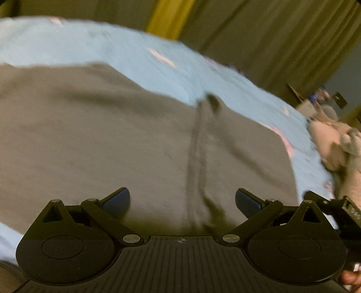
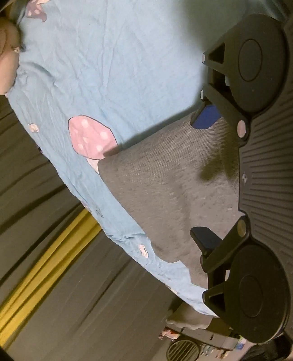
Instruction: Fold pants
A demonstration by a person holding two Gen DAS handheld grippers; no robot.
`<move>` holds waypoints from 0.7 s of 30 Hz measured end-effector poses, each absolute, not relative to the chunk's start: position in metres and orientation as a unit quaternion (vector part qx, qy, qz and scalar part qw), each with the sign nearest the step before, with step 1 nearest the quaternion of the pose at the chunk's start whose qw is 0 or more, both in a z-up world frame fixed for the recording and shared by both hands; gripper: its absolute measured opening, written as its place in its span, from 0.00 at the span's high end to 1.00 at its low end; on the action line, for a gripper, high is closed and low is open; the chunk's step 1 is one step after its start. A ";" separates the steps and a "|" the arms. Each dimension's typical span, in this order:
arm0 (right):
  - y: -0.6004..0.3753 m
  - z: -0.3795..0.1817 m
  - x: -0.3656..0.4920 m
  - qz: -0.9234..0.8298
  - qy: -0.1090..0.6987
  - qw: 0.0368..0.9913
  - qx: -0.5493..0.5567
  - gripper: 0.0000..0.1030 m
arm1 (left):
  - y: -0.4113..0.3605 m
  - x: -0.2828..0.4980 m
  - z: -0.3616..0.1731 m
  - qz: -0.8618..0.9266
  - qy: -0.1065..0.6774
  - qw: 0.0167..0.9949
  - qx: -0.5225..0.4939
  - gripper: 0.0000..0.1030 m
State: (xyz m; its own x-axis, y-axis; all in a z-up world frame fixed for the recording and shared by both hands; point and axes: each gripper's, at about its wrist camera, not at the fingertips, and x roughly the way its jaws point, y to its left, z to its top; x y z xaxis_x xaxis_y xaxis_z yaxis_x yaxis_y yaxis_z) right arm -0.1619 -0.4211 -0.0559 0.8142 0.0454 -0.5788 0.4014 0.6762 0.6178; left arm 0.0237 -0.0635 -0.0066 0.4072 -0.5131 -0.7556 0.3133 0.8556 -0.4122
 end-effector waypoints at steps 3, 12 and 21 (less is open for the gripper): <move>-0.427 -0.056 -0.166 -0.101 0.280 0.868 0.397 0.09 | -0.082 0.029 -0.021 -0.257 0.528 0.804 -0.096 0.04; -0.426 -0.057 -0.159 -0.118 0.276 0.881 0.365 0.09 | -0.101 0.026 -0.024 -0.261 0.534 0.801 -0.073 0.74; -0.418 -0.058 -0.154 -0.167 0.366 0.861 0.311 0.06 | -0.061 -0.004 0.002 -0.263 0.487 0.825 -0.113 0.85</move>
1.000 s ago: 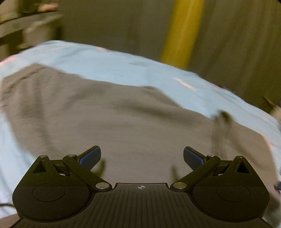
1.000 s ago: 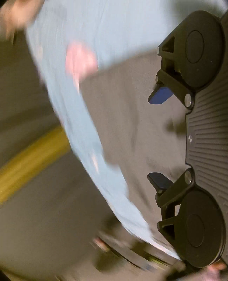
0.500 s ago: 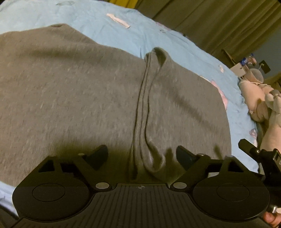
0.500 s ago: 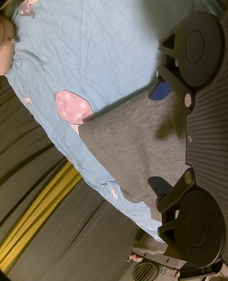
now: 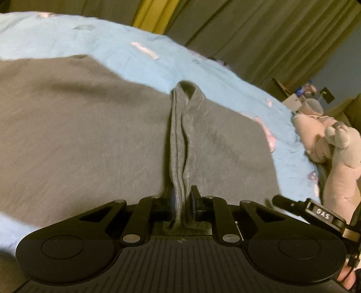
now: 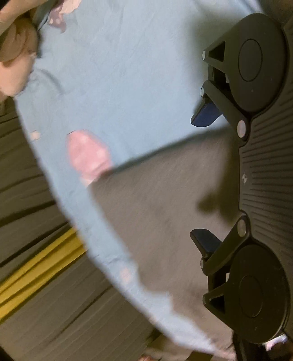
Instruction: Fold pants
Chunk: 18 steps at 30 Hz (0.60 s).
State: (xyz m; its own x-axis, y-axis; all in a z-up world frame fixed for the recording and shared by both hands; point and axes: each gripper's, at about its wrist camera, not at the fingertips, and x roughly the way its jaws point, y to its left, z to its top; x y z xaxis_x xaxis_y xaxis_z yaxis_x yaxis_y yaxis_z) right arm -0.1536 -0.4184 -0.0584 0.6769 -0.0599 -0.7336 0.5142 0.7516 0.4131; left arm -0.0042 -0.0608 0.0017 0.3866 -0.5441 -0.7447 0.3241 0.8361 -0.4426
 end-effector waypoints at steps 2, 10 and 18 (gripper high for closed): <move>-0.421 -0.066 -0.150 -0.167 0.396 0.844 0.320 0.05 | -0.060 -0.010 -0.010 -0.254 0.500 0.821 -0.103 0.84; -0.420 -0.072 -0.144 -0.165 0.411 0.839 0.316 0.04 | -0.063 0.011 0.008 -0.248 0.450 0.854 -0.082 0.41; -0.417 -0.073 -0.136 -0.170 0.407 0.849 0.292 0.04 | -0.093 0.064 -0.002 -0.265 0.473 0.836 -0.089 0.37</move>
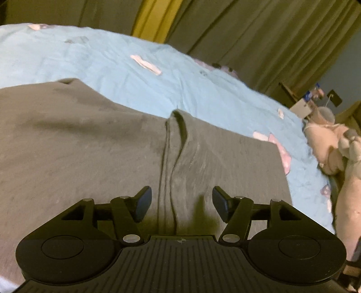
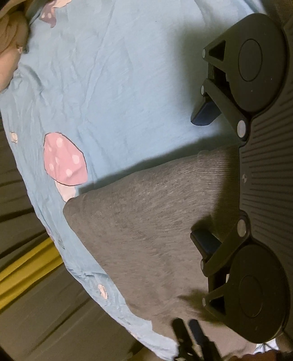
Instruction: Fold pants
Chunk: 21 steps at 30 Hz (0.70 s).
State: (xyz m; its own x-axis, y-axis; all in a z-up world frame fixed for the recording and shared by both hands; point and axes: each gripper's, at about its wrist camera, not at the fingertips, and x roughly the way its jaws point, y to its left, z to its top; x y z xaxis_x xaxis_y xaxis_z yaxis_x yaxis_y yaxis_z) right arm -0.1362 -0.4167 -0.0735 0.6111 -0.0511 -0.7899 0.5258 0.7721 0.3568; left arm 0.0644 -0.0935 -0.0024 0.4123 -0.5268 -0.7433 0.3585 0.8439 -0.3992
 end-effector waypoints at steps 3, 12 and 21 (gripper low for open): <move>-0.414 -0.074 -0.133 -0.170 0.409 0.853 0.277 0.04 | -0.104 0.071 -0.011 -0.277 0.479 0.829 -0.076 0.37; -0.408 -0.076 -0.125 -0.180 0.415 0.856 0.250 0.04 | -0.108 0.082 -0.026 -0.271 0.500 0.820 -0.068 0.66; -0.409 -0.072 -0.127 -0.183 0.406 0.861 0.247 0.04 | -0.114 0.068 -0.008 -0.258 0.475 0.841 -0.037 0.82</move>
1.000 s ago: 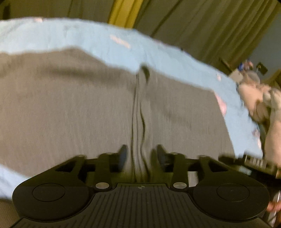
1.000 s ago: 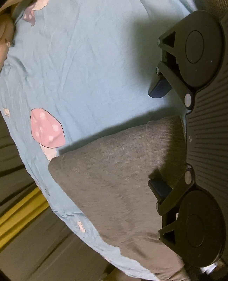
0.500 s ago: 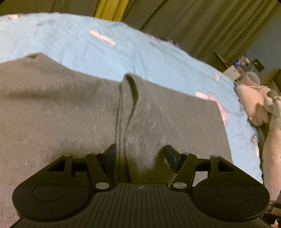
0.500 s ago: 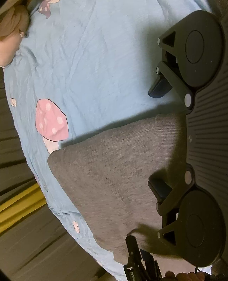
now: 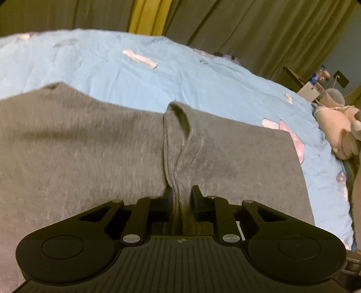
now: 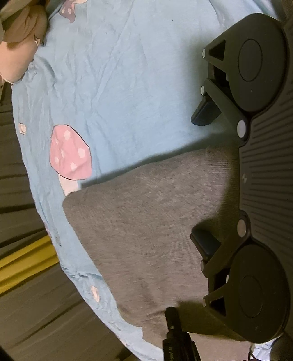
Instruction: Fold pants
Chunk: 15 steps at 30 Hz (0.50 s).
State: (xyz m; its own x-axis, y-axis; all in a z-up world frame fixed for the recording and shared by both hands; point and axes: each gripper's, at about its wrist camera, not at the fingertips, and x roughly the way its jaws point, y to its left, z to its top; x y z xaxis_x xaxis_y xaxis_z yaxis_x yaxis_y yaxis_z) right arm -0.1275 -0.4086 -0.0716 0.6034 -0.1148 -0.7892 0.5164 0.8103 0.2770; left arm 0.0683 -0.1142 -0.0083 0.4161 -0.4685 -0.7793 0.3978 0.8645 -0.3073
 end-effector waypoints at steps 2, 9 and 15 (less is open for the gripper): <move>-0.409 -0.069 -0.129 -0.191 0.399 0.863 0.244 0.04 | -0.114 0.068 -0.002 -0.259 0.475 0.840 -0.042 0.83; -0.409 -0.062 -0.133 -0.186 0.382 0.874 0.235 0.04 | -0.100 0.068 0.022 -0.277 0.461 0.841 -0.050 0.85; -0.409 -0.059 -0.134 -0.184 0.373 0.880 0.231 0.04 | -0.081 0.067 0.022 -0.252 0.449 0.856 -0.047 0.85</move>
State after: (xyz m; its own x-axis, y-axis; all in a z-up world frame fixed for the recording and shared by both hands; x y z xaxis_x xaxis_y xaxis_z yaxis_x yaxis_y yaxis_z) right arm -0.1337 -0.4092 -0.0587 0.6539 -0.1515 -0.7413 0.4961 0.8256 0.2688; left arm 0.0667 -0.0808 0.0218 0.4690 -0.4743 -0.7450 0.3896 0.8682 -0.3074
